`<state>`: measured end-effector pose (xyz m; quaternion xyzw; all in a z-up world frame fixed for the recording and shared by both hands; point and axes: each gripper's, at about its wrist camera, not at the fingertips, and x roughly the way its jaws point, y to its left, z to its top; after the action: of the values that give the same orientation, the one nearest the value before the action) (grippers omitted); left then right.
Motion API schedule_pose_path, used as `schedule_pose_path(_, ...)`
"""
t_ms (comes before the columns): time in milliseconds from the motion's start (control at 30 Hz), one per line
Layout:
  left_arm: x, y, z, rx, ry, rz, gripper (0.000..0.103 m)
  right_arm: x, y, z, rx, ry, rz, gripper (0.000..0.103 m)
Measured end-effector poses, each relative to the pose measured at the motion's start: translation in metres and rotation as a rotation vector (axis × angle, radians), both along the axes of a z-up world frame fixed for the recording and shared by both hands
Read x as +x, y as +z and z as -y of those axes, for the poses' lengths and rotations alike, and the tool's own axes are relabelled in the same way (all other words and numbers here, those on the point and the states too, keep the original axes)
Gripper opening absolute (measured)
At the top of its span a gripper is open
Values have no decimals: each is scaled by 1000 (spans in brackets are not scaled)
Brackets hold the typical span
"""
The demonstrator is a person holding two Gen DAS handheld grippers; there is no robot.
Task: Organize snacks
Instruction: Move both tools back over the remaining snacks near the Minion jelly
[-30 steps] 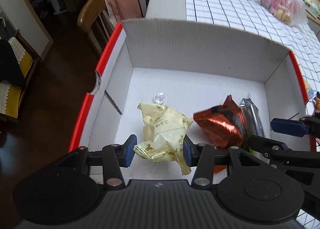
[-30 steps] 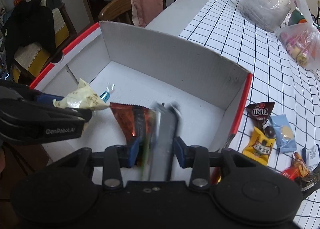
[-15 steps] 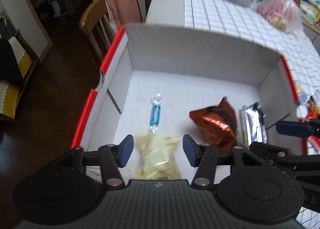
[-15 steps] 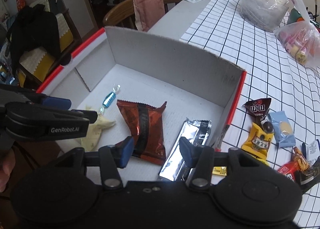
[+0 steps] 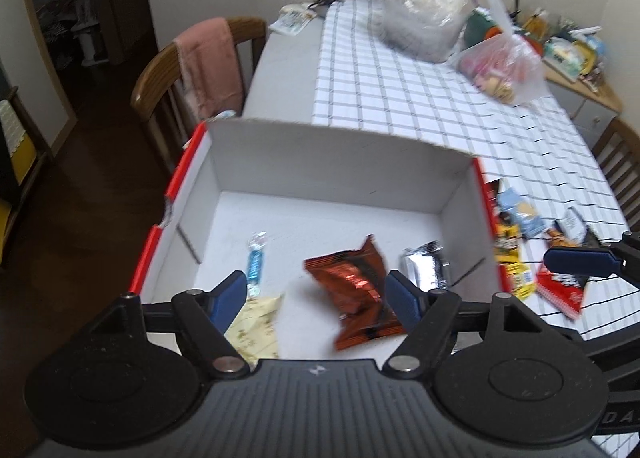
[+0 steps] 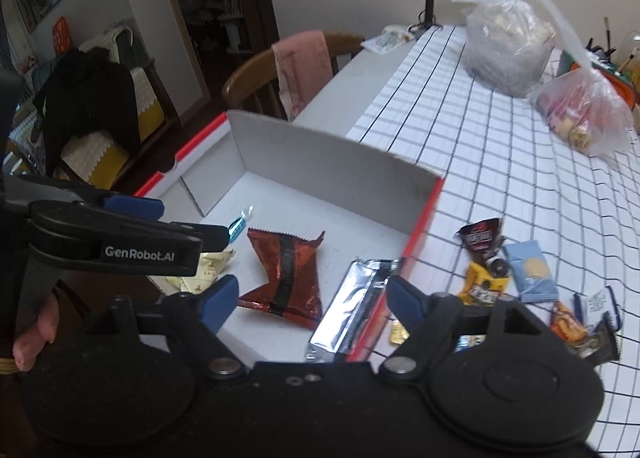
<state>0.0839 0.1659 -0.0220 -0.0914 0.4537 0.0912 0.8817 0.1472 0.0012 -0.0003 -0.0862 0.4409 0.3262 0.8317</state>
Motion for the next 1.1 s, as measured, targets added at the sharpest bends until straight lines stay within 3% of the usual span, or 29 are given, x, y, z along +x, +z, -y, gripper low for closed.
schedule_pose_path(167, 2, 10, 19, -28, -35, 38, 81, -2, 10, 33, 17, -39, 20, 93)
schedule_pose_path(667, 29, 14, 107, -84, -178, 47, 97, 4, 7, 139, -10, -204, 28, 97)
schedule_pose_path(933, 60, -1, 170, -17, -292, -34, 97, 46, -13, 207, -56, -423, -54, 97)
schedule_pose_path(1100, 88, -16, 202, 30, -347, -148, 97, 67, -33, 227, -72, -521, -116, 96)
